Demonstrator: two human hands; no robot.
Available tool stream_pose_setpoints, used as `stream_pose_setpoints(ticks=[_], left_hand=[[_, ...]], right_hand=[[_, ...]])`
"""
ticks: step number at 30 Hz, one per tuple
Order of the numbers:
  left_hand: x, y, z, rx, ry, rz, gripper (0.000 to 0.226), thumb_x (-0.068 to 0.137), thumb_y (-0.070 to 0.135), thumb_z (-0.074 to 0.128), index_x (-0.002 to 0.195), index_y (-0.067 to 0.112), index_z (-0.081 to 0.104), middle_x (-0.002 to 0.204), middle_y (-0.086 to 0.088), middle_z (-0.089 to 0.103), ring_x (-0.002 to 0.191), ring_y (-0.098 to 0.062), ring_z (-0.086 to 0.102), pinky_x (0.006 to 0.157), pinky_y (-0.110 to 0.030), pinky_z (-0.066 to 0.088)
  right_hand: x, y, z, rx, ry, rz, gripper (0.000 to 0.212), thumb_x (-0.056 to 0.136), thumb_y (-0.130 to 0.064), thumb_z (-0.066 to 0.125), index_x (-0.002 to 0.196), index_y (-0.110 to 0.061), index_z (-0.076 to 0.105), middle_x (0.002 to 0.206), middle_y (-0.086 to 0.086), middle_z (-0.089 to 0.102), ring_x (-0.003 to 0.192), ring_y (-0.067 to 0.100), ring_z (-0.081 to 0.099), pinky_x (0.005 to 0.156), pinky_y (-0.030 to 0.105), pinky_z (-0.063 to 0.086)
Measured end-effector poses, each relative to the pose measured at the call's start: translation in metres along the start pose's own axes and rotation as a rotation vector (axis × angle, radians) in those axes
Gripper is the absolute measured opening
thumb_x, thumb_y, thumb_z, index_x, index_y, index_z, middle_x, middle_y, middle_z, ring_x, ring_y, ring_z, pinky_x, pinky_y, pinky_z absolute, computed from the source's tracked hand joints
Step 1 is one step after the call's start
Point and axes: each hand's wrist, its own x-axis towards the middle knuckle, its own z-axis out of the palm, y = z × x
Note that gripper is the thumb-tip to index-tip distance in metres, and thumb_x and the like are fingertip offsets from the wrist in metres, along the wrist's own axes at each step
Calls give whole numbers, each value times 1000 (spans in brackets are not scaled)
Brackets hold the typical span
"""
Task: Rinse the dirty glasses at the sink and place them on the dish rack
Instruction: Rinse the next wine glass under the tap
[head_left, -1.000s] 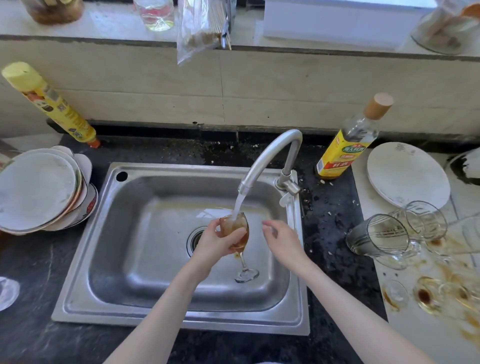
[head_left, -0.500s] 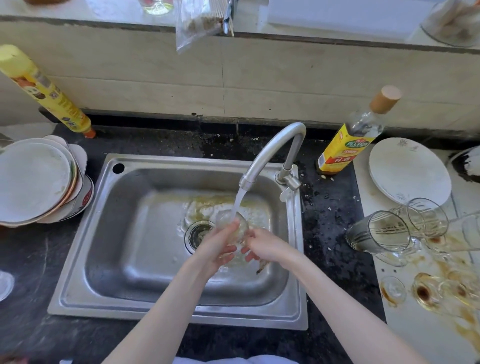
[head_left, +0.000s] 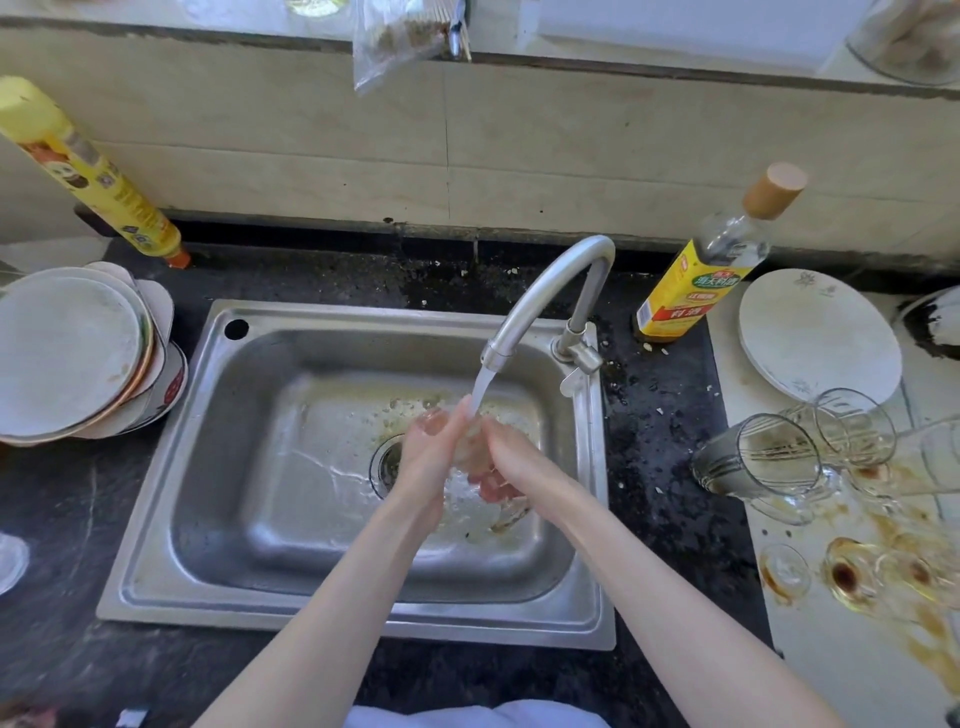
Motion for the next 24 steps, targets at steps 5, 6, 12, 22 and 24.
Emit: stream_pose_setpoints(ticks=[5, 6, 12, 22, 24], left_hand=[[-2, 10, -3, -26, -162, 20, 44, 86, 42, 60, 107, 3, 61, 81, -6, 68, 67, -16, 60, 58, -25, 49], [-2, 13, -8, -34, -253, 47, 51, 86, 46, 58, 105, -1, 62, 78, -9, 66, 68, -19, 60, 58, -23, 46], [-1, 16, -5, -20, -146, 127, 68, 74, 57, 67, 109, -1, 61, 77, -5, 69, 64, -18, 62, 52, -21, 46], [-3, 29, 0, 4, -156, 72, 27, 80, 31, 70, 101, 16, 61, 76, 0, 66, 61, -14, 57, 50, -22, 43], [0, 23, 4, -37, -34, 77, 38, 79, 36, 70, 110, 18, 59, 98, -5, 69, 81, -16, 65, 60, -23, 47]], right_hand=[[7, -1, 12, 187, 117, -3, 52, 100, -49, 9, 86, -18, 49, 58, -3, 44, 46, 6, 35, 44, 20, 28], [8, -1, 10, 297, 30, 69, 55, 98, -55, 11, 75, -18, 45, 49, -4, 36, 38, 7, 28, 38, 19, 21], [12, -1, 12, 267, 63, -6, 64, 98, -56, 9, 88, -15, 57, 59, 4, 52, 42, 8, 35, 45, 23, 26], [13, 5, 2, 345, 11, 34, 75, 91, -68, 6, 67, -14, 53, 37, -7, 36, 30, 6, 25, 35, 15, 17], [16, 6, 8, 162, 139, -102, 79, 91, -66, 2, 96, -16, 63, 53, -7, 56, 41, 5, 43, 42, 20, 34]])
